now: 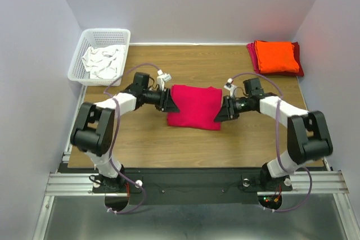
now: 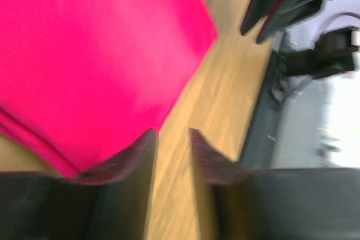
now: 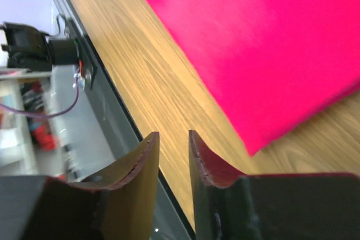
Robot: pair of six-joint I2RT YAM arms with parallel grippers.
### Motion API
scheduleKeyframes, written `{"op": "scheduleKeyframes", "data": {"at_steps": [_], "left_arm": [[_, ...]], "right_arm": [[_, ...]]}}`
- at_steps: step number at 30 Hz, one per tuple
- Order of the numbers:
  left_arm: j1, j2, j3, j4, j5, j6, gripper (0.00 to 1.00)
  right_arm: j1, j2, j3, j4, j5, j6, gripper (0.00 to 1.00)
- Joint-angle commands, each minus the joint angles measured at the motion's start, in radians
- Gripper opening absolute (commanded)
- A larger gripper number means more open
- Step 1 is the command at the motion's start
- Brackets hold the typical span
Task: Fold and stack the t-shirts
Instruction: Fold the tshirt
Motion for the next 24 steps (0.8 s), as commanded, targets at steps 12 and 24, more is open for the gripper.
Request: {"op": "scheduleKeyframes", "data": {"at_steps": [12,24], "left_arm": [[-0.637,-0.097,0.139,-0.003,-0.87,0.708,0.55],[-0.795,0.13,0.135,0.125,-1.04,0.913,0.51]], "right_arm": [[-0.238,-0.223,-0.01,-0.021,0.306,0.177,0.79],[-0.298,-0.168,-0.045,0.014,0.263,0.244,0.79]]}}
